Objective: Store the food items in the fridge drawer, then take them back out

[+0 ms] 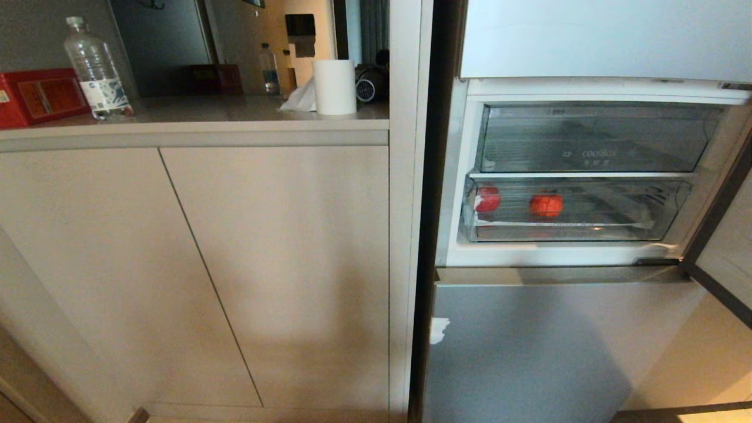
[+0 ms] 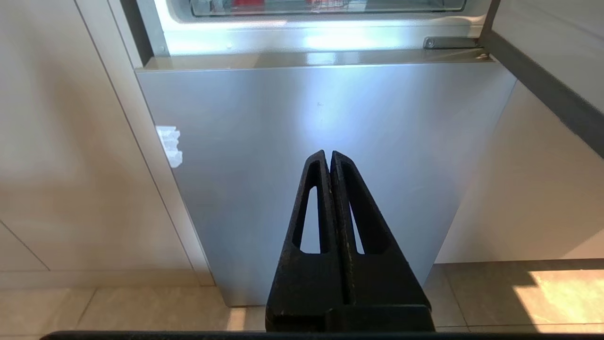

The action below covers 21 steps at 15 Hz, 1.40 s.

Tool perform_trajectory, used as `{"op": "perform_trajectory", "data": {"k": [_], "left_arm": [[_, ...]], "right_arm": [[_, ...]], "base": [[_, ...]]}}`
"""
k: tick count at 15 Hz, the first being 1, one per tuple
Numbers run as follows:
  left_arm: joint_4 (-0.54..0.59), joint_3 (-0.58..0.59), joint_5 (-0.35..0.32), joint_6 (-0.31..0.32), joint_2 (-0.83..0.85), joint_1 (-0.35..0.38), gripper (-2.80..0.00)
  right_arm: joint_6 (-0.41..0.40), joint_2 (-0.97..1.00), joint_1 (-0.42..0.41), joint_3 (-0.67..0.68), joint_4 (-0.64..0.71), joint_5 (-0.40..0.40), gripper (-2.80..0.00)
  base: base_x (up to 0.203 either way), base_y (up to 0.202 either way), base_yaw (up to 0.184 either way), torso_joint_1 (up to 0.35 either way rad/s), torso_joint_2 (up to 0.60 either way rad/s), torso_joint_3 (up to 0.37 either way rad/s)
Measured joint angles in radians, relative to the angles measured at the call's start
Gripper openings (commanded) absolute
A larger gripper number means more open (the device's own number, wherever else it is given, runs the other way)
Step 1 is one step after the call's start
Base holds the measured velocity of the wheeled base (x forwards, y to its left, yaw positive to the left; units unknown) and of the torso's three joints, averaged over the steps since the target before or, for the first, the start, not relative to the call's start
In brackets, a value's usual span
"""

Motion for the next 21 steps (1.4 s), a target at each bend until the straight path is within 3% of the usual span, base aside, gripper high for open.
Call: {"op": "perform_trajectory", "data": {"k": [6, 10, 13, 17, 18, 21], "left_arm": [[0.0, 0.0, 0.0, 0.0, 0.0, 0.0, -2.8], [0.0, 0.0, 0.0, 0.0, 0.0, 0.0, -2.8], [0.0, 0.0, 0.0, 0.0, 0.0, 0.0, -2.8], [0.0, 0.0, 0.0, 0.0, 0.0, 0.0, -2.8], [0.0, 0.0, 0.0, 0.0, 0.0, 0.0, -2.8], [0.0, 0.0, 0.0, 0.0, 0.0, 0.0, -2.8]], "right_arm": [[-0.064, 0.0, 0.0, -0.005, 0.004, 0.001, -2.8], [-0.017, 0.066, 0.001, -0.134, 0.04, 0.006, -2.8], [0.052, 0.285, 0.004, -0.255, 0.03, 0.051, -2.8], [0.101, 0.71, 0.014, -0.396, -0.097, 0.178, -2.8], [0.106, 0.821, 0.025, -0.428, -0.145, 0.197, 0.0], [0.117, 1.123, 0.109, -0.526, -0.293, 0.227, 0.0]], "base": [[0.0, 0.0, 0.0, -0.012, 0.03, 0.017], [0.0, 0.0, 0.0, 0.0, 0.0, 0.0], [0.0, 0.0, 0.0, 0.0, 0.0, 0.0], [0.0, 0.0, 0.0, 0.0, 0.0, 0.0], [0.0, 0.0, 0.0, 0.0, 0.0, 0.0], [0.0, 0.0, 0.0, 0.0, 0.0, 0.0]]}}
